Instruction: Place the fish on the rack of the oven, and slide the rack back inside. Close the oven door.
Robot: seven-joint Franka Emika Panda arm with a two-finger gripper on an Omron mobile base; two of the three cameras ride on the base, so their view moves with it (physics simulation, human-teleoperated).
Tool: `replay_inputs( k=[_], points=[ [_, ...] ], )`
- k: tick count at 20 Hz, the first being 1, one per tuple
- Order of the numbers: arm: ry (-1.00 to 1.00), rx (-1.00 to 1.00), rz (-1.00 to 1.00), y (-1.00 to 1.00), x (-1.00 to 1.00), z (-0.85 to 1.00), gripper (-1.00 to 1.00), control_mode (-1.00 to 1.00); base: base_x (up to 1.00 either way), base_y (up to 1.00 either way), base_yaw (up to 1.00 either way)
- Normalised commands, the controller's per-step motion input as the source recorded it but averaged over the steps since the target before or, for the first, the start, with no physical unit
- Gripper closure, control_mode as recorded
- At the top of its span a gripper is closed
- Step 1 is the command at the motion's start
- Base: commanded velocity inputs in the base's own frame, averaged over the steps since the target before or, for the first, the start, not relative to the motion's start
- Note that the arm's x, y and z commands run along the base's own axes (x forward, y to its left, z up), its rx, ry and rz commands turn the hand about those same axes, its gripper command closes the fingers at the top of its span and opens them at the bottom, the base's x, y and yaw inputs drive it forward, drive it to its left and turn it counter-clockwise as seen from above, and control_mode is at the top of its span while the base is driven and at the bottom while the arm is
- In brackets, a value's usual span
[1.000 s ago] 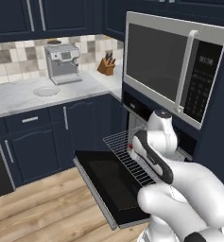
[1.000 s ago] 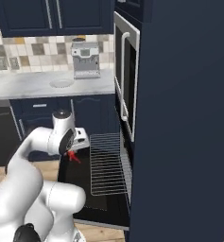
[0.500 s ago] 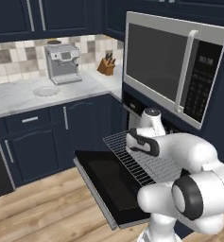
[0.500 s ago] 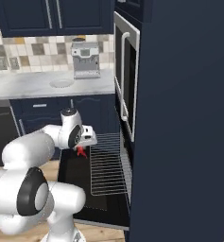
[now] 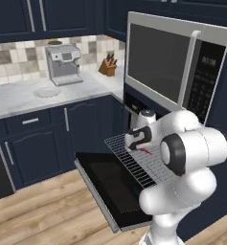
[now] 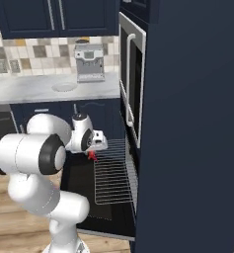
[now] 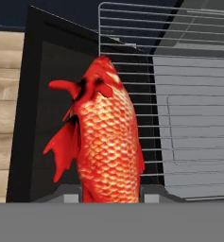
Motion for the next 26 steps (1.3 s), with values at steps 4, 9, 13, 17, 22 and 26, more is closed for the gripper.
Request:
replay_inputs(
  k=[4, 9, 13, 17, 22, 26],
  points=[
    [0.00, -0.04, 0.00, -0.04, 0.54, -0.54, 1.00, -1.00, 0.00, 0.00, 0.00],
    [0.01, -0.04, 0.00, -0.08, 0.61, -0.61, 1.00, -1.00, 0.00, 0.00, 0.00],
    [0.00, -0.02, 0.00, -0.08, 0.71, -0.56, 1.00, -1.00, 0.00, 0.00, 0.00],
    [0.00, -0.01, 0.00, -0.03, 0.77, -0.51, 1.00, -1.00, 0.00, 0.00, 0.00],
    [0.00, -0.02, 0.00, -0.04, 0.73, -0.53, 1.00, -1.00, 0.00, 0.00, 0.00],
    [0.00, -0.03, 0.00, -0.13, 0.54, -0.51, 1.00, -1.00, 0.00, 0.00, 0.00]
  ],
)
